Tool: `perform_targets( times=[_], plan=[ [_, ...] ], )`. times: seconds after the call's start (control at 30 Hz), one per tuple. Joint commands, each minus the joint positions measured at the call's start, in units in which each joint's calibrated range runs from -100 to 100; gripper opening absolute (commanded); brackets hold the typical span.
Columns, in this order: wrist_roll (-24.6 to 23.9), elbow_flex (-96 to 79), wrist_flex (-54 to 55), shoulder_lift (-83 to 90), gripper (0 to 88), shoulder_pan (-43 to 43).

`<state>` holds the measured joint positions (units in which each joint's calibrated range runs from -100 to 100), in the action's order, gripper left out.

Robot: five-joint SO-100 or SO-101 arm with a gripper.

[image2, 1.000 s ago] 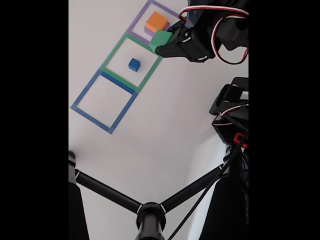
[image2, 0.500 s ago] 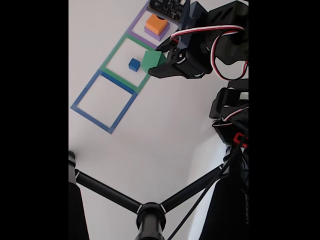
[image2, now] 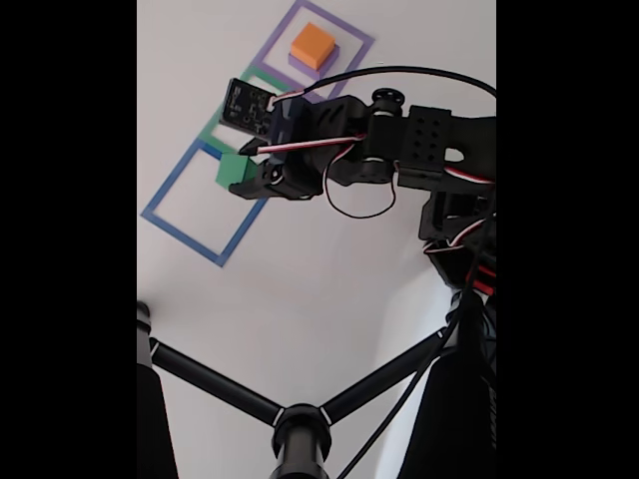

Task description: Tower of hanoi

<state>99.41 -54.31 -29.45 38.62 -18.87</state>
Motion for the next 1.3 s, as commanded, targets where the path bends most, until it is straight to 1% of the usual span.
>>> perform_targets(
  times=[0.0, 0.17, 0.3, 0.6, 0.8, 1.27],
  plan=[
    [0.6, -5.9, 19.7, -5.6, 5.0, -0.3],
    [0.6, -11.4, 37.4, -14.8, 5.3, -0.1],
    [0.6, -14.1, 48.2, -21.1, 5.4, -0.2],
    [0.6, -18.1, 62.2, -30.0, 6.4, -1.9],
    [0.6, -17.4, 68.4, -36.1, 6.5, -2.1],
    [0.6, -15.9, 74.3, -44.7, 10.9, -1.8]
  ],
)
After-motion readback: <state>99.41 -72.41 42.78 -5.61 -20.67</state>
